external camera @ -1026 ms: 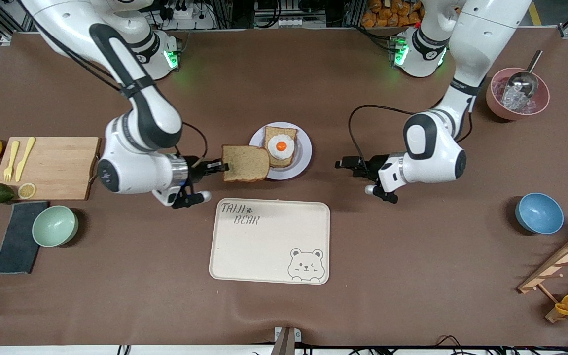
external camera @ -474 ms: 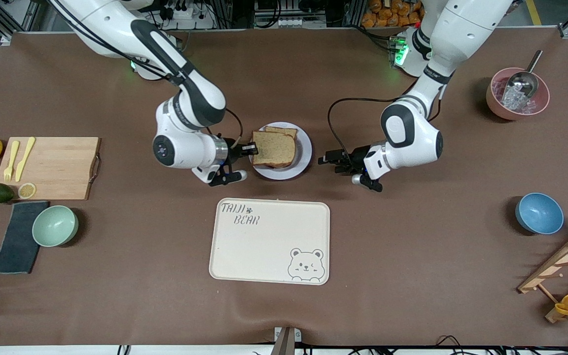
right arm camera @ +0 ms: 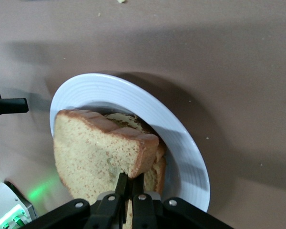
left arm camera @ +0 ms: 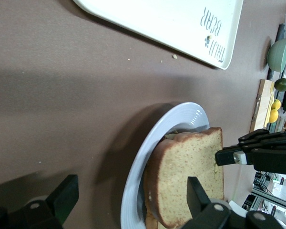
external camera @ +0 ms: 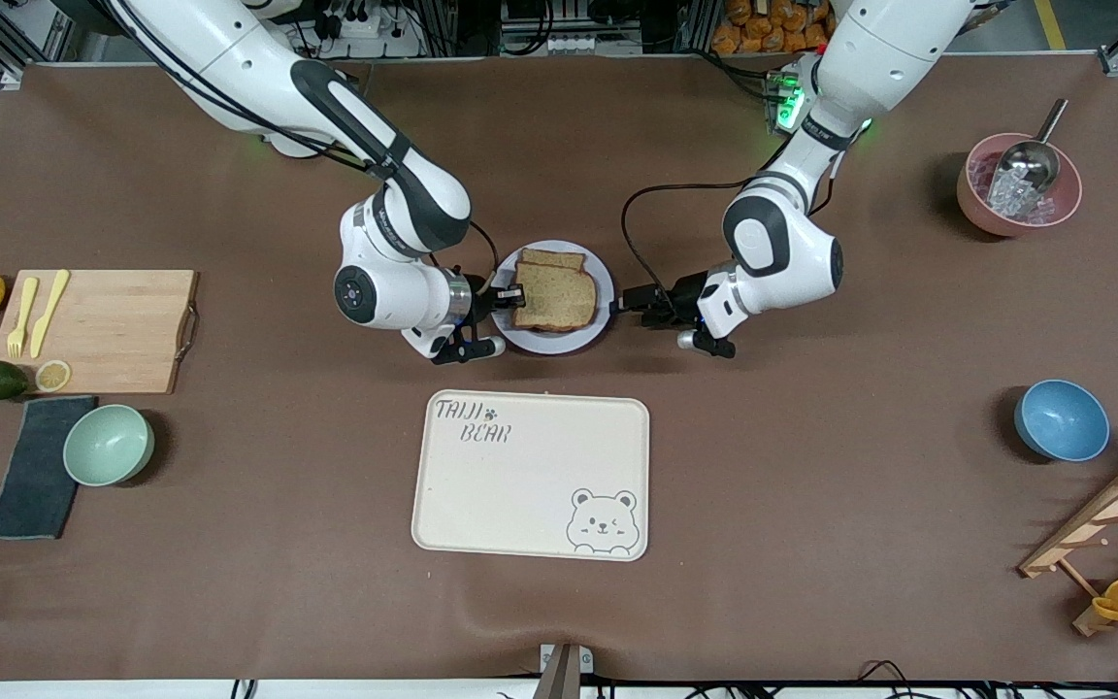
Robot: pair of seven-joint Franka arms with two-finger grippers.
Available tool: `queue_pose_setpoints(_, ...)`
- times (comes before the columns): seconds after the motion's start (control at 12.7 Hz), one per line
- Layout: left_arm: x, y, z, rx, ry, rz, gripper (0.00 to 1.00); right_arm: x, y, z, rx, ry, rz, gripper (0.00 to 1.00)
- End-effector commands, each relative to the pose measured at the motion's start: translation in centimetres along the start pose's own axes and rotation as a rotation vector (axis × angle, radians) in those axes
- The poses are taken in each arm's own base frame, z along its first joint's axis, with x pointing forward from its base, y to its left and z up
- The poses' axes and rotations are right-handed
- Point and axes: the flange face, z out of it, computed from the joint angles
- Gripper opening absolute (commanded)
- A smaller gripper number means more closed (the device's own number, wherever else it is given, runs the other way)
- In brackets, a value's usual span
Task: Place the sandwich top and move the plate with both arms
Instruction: 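Open the right gripper over the bread while the left gripper grips the plate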
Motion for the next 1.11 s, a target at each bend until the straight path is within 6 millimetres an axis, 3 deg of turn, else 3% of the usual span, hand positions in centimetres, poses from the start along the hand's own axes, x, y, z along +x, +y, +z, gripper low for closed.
queue_pose_setpoints(0.0,0.0,-0.3,0.0,-0.013,0.025,-0.019,1.0,0.0,-0.3,-0.9,-0.001,0.005,0.092,0.69)
queue_pose_setpoints(0.08,-0.1,-0.4,0.2,-0.019,0.029,-0.034,1.0,-0.2,-0.6,-1.3,-0.003,-0.001,0.091,1.0)
queue_pose_setpoints(0.39,-0.7,-0.4,0.7,-0.018,0.021,-0.041,1.0,-0.7,-0.1,-6.5,-0.01,-0.037,0.101,1.0)
queue_pose_setpoints(0.47,-1.0,-0.5,1.0,-0.016,0.014,-0.043,1.0,-0.5,0.7,-8.7,-0.008,-0.038,0.116,1.0)
queue_pose_setpoints(0.71,-1.6,-0.7,1.9,-0.008,-0.003,-0.043,1.0,0.2,5.2,-16.3,-0.06,-0.021,0.153,1.0)
queue_pose_setpoints(1.03,-2.0,-0.8,2.3,-0.023,0.002,-0.059,1.0,1.4,13.8,-24.3,-0.124,-0.024,0.264,1.0)
